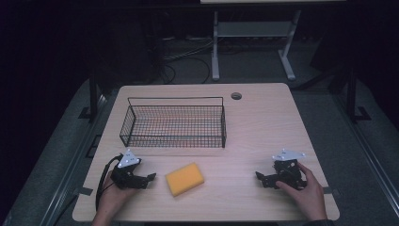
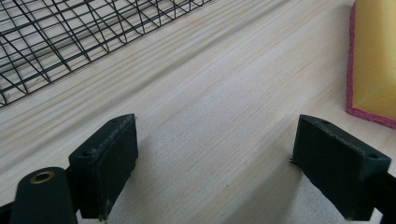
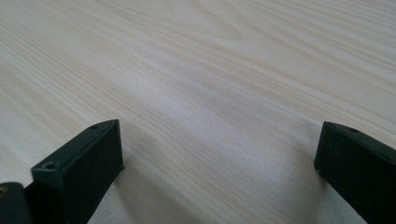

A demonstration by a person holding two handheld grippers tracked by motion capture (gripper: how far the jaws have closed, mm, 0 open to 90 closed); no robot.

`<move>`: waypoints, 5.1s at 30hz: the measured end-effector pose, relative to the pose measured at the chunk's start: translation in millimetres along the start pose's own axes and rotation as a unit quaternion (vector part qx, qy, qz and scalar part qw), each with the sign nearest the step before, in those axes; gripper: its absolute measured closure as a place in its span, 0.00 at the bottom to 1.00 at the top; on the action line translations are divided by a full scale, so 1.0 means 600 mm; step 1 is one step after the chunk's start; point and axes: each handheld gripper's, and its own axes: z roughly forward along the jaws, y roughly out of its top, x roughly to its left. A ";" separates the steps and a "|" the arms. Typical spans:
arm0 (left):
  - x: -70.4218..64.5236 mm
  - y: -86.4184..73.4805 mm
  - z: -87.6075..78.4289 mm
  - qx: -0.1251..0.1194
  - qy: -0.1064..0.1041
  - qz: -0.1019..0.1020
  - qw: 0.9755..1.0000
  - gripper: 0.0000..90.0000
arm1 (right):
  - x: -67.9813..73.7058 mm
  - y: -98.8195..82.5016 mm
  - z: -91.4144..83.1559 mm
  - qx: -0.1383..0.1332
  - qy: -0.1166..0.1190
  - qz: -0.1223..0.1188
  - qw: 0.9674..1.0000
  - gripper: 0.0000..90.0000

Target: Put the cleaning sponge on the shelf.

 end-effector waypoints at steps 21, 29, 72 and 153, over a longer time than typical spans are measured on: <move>0.001 0.018 -0.030 0.014 -0.027 -0.011 0.999 0.88 | 0.001 0.000 -0.001 0.001 0.000 0.002 1.000 0.00; -0.002 0.040 -0.024 0.040 -0.061 -0.012 0.997 1.00 | 0.000 0.000 0.000 0.000 0.000 -0.001 1.000 0.00; -0.050 0.091 0.017 0.061 -0.115 0.019 0.991 1.00 | 0.000 0.000 0.000 0.000 0.000 -0.002 1.000 0.00; -0.107 0.139 -0.019 0.126 -0.081 0.009 0.989 0.06 | 0.001 -0.001 -0.001 0.000 -0.001 0.000 1.000 0.00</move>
